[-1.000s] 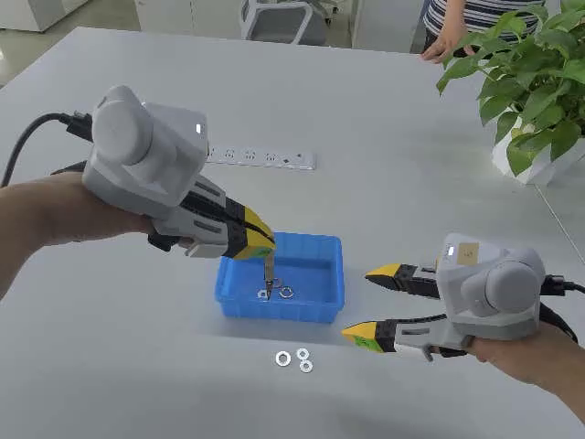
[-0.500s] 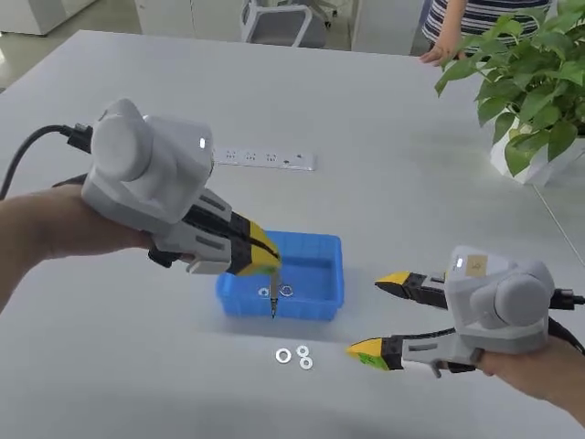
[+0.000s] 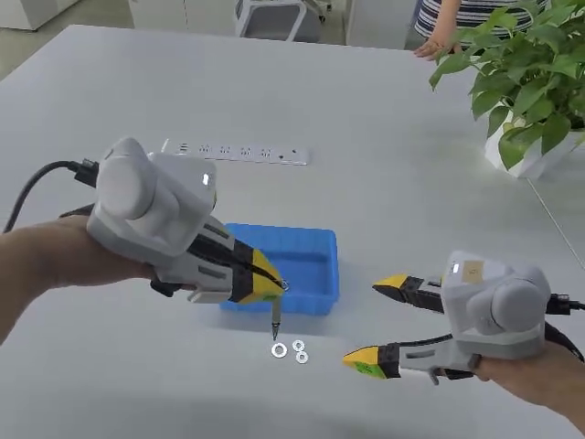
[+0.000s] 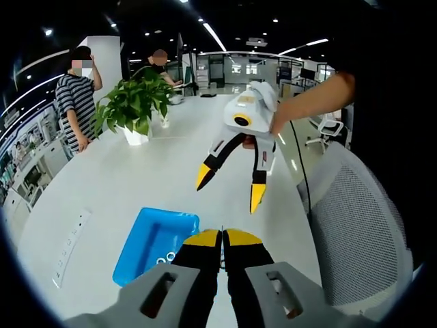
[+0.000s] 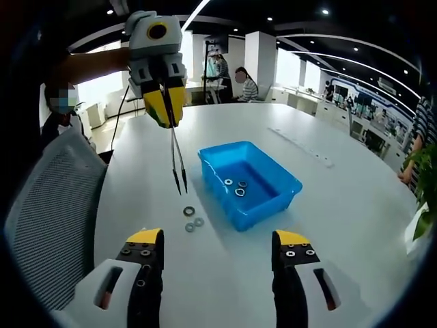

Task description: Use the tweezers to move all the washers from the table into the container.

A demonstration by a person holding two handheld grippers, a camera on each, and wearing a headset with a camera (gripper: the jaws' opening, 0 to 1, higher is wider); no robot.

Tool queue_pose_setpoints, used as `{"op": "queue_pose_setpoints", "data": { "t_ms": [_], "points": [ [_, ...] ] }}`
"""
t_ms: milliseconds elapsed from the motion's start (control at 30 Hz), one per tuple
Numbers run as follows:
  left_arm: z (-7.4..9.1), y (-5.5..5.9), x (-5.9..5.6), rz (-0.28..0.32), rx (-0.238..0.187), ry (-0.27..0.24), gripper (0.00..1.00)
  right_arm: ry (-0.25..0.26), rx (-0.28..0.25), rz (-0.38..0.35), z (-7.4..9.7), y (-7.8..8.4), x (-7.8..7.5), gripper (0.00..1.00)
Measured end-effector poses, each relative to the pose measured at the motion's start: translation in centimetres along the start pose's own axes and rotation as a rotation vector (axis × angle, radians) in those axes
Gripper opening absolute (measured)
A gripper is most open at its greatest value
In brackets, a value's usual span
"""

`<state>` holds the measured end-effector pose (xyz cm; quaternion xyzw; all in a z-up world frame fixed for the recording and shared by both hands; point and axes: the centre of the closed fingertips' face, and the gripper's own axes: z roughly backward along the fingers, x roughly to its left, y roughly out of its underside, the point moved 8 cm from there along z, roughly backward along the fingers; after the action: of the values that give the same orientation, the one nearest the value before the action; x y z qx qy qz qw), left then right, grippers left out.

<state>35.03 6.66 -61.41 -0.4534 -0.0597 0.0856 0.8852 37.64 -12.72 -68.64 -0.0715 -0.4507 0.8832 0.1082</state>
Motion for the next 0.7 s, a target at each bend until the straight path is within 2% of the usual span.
{"op": "queue_pose_setpoints", "data": {
  "t_ms": [133,700],
  "points": [
    [-0.4,0.5,-0.2,0.003,0.011,0.008,0.05,-0.005,0.001,-0.005,0.0,0.2,0.2,0.65],
    [-1.7,1.5,-0.3,0.005,0.000,0.022,0.05,-0.018,0.014,-0.018,-0.1,1.0,0.8,0.65]
  ]
}}
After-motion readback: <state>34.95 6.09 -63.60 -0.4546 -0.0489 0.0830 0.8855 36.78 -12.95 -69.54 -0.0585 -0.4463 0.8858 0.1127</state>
